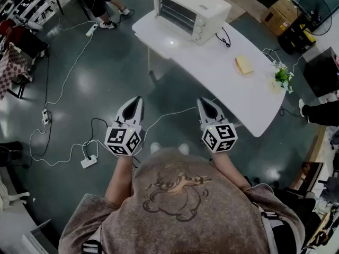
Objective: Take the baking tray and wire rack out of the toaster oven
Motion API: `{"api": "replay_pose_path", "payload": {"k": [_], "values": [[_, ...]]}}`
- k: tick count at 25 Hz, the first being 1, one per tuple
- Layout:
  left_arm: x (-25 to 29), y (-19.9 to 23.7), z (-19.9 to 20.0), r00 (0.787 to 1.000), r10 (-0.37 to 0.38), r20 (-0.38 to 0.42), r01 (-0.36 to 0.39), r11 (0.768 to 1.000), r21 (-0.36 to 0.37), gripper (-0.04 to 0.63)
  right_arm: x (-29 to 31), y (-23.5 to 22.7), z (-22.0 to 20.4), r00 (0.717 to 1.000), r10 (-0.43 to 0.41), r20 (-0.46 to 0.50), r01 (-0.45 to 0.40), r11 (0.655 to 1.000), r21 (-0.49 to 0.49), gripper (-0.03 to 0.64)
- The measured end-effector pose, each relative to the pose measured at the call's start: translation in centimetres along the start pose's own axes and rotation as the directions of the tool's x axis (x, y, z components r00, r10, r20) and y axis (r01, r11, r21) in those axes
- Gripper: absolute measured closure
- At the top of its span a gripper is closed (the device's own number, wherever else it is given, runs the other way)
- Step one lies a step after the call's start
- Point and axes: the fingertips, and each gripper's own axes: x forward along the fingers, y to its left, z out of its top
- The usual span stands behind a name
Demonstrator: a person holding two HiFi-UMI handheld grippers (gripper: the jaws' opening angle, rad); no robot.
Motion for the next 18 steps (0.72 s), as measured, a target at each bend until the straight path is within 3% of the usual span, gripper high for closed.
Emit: {"api": "replay_pose_path", "payload": {"k": [8,18], "values": [[-0.5,1.2,0.6,1.0,-0.015,0.012,0.015,1.0,0.007,0.592,0.8,1.8,0.5,0.997,0.025,0.068,-0.026,1.0,0.015,0.615],[-0.4,4.5,-1.0,0.996,-0.086,-0.011,0.086,0.996,0.006,0.592,1.8,2.2,-1.5,0.991,-0.078,0.108,0.067,0.992,0.106,0.615]]}}
